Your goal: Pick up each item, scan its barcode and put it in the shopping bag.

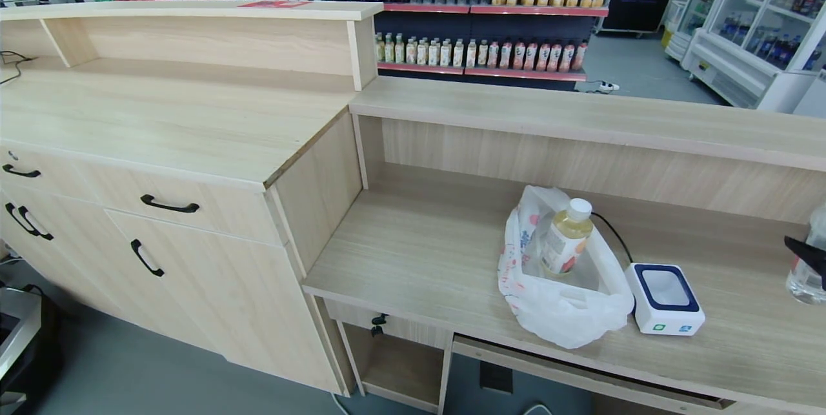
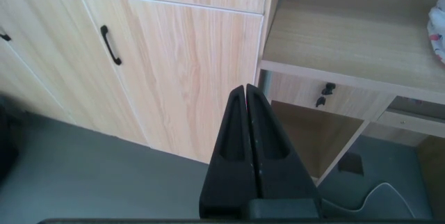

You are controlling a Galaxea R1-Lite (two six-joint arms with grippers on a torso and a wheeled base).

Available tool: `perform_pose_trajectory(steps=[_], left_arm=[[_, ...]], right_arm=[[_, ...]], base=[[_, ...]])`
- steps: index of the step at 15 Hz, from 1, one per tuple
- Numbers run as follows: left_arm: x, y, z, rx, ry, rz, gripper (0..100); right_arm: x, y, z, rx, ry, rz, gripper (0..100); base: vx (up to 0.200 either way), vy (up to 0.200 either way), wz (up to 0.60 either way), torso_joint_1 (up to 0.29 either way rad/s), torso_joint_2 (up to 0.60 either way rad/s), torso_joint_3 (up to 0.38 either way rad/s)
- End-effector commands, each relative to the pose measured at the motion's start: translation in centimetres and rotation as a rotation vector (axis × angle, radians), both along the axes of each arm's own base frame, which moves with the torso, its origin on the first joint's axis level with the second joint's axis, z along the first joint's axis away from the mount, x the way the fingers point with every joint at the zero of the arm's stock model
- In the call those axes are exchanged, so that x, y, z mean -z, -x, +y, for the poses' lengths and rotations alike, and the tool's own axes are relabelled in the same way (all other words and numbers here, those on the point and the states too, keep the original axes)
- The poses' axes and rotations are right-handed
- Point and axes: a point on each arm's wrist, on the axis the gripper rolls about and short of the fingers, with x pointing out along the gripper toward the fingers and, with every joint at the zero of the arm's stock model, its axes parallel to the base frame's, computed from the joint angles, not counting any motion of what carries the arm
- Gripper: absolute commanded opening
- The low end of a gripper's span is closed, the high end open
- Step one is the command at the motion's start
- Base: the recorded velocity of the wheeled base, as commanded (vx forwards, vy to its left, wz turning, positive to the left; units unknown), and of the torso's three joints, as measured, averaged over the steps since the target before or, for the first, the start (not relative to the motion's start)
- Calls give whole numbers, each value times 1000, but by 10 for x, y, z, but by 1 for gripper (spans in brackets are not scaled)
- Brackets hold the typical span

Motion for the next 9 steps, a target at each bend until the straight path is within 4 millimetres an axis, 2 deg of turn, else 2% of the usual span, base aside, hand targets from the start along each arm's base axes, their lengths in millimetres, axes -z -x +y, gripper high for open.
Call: perform_pose_trajectory(steps=[1, 4, 6, 9], left_arm=[[0, 0, 0, 0, 0, 0, 0], [0, 0, 0, 0, 0, 0, 0], [0, 0, 0, 0, 0, 0, 0], [0, 0, 0, 0, 0, 0, 0]], right_arm=[[-4, 2, 3, -4, 13, -12, 0], [-13, -4, 20, -60, 18, -41, 0], [-14, -16, 43, -133, -52, -23, 0], [-5, -34, 73, -261, -129, 19, 0]], base=[[0, 0, 600, 2, 2, 7], [0, 0, 600, 4, 4, 2], [0, 0, 600, -7, -5, 7], [0, 0, 0, 0, 0, 0]])
